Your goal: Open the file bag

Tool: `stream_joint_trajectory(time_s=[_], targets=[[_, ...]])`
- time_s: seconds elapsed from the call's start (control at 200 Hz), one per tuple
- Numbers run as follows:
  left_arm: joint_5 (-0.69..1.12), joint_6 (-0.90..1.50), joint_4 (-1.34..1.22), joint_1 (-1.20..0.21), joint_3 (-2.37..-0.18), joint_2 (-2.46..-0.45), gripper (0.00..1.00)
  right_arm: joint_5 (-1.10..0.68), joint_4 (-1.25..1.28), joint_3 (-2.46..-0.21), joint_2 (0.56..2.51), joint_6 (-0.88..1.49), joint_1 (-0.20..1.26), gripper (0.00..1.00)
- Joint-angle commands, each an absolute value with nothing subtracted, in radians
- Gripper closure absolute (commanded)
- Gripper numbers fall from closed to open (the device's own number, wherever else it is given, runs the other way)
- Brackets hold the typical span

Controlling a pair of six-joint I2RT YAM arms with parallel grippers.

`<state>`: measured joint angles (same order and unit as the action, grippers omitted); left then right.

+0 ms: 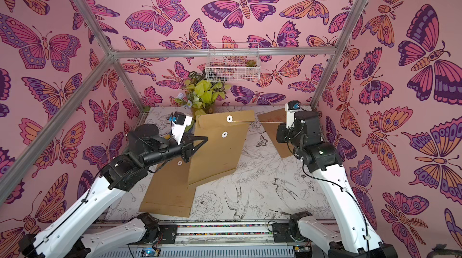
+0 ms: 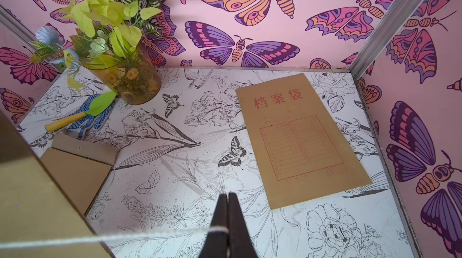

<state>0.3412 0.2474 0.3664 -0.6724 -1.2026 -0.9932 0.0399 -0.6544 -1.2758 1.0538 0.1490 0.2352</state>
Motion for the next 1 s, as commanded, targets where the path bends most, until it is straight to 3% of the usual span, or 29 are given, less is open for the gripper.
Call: stream_joint_trajectory(time_s=[0.0, 0.571, 0.991], targets=[[0.344, 0.254, 0.320, -0.665, -1.189, -0.968, 1.00, 0.029, -0.657, -1.269, 1.055, 0.136, 0.225, 1.00], [0.428, 0.244, 0.343, -0.665, -1.182, -1.003, 1.00, -0.016, -0.605, -1.397, 1.085, 0.157, 0.213, 1.00], [0.607, 0.229, 0.361, -0.664, -1.215, -1.088, 1.00, -0.129, -0.600, -1.614, 1.226, 0.141, 0.212, 1.00]])
